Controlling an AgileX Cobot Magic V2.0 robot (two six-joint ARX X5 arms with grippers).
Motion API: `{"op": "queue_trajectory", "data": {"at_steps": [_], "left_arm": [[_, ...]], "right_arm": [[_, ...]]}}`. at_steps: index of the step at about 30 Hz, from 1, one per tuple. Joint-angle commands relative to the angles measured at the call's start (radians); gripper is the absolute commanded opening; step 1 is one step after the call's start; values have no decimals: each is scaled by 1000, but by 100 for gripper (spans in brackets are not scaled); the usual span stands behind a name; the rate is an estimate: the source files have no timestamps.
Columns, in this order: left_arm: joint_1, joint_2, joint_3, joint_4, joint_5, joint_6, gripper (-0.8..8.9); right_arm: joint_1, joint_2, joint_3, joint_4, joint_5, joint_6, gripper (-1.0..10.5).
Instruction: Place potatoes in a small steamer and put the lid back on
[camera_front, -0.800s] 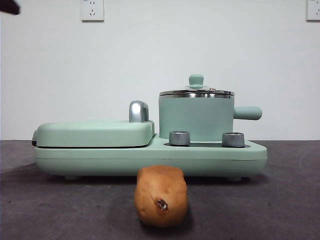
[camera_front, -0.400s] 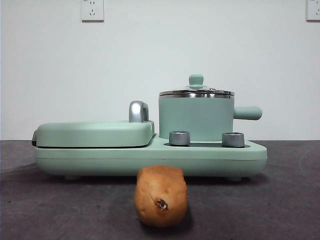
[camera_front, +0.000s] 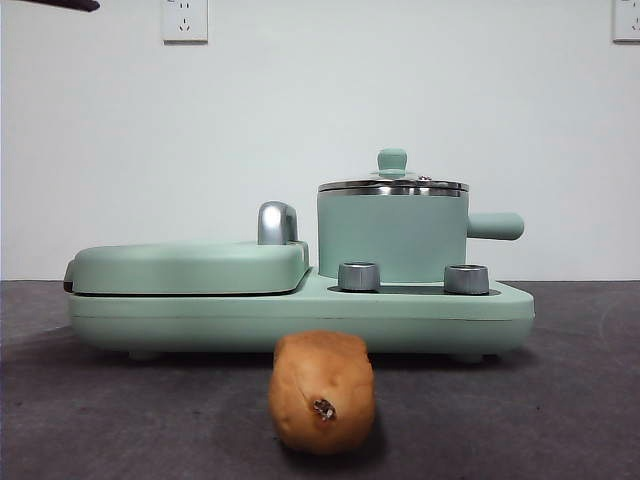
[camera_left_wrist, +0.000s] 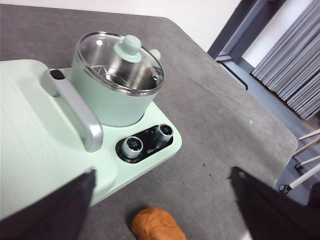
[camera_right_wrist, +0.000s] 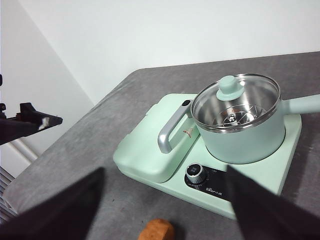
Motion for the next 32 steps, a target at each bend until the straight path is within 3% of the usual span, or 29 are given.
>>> {"op": "queue_trajectory", "data": {"at_steps": [1,8,17,25,32], "left_arm": [[-18,13,23,32,6,12,492],[-79,122,109,34,5,11,491],[-159,478,466,-152,-16,67,491],[-267,831,821,-258,-193,152,490],[-323,1037,956,-131,-266,212,459]], "right_arm": [[3,7,11,7,-2,-4,461],[3,7,11,7,-2,-4,461],[3,7,11,-13,1,-5,460],[3,7,11,-12,1,-5,460],[3,7,11,-12,0,-5,460]]}}
